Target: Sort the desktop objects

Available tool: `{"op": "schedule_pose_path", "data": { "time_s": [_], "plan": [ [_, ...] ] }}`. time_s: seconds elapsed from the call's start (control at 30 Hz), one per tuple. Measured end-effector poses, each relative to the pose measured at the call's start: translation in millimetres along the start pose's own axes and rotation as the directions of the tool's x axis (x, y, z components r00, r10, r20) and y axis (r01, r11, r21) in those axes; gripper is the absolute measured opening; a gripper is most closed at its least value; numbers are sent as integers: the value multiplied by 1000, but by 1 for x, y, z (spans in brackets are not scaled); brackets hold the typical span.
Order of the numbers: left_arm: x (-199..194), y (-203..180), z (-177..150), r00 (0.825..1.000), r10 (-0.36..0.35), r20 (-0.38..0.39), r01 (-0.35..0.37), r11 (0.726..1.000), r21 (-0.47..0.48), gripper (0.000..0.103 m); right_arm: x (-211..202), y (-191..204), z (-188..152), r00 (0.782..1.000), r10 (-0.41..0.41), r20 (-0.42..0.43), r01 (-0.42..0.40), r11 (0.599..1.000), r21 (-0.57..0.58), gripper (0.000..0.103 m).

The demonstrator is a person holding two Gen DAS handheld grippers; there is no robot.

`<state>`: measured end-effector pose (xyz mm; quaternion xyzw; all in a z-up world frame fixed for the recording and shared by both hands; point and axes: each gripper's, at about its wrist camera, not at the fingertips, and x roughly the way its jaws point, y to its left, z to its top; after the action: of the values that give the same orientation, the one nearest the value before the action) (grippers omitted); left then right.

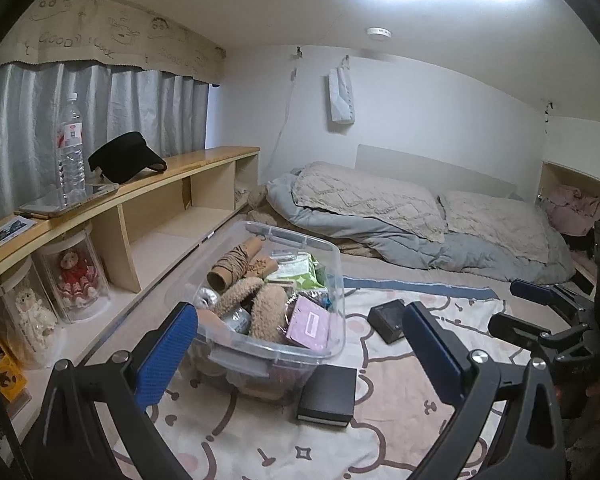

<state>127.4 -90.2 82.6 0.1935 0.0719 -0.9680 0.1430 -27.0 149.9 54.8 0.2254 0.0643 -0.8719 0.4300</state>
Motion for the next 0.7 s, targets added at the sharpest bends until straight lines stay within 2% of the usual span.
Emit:
{"op": "schedule_pose_path", "data": {
  "time_s": [0.27,0.53,0.7],
  "plan": [
    [-3,-16,-17,1000,-2,-5,2,1000,18,103,-12,-3,-22,1000,-7,7,7,1000,15,103],
    [5,-14,-36,1000,-10,-24,9,999,-32,103,-22,-2,-31,999,-40,33,41,999,-14,103],
    [6,-19,-43,1000,17,-10,-17,1000,2,103,-24,-1,-37,998,-58,27,59,998,-35,103]
  ]
}}
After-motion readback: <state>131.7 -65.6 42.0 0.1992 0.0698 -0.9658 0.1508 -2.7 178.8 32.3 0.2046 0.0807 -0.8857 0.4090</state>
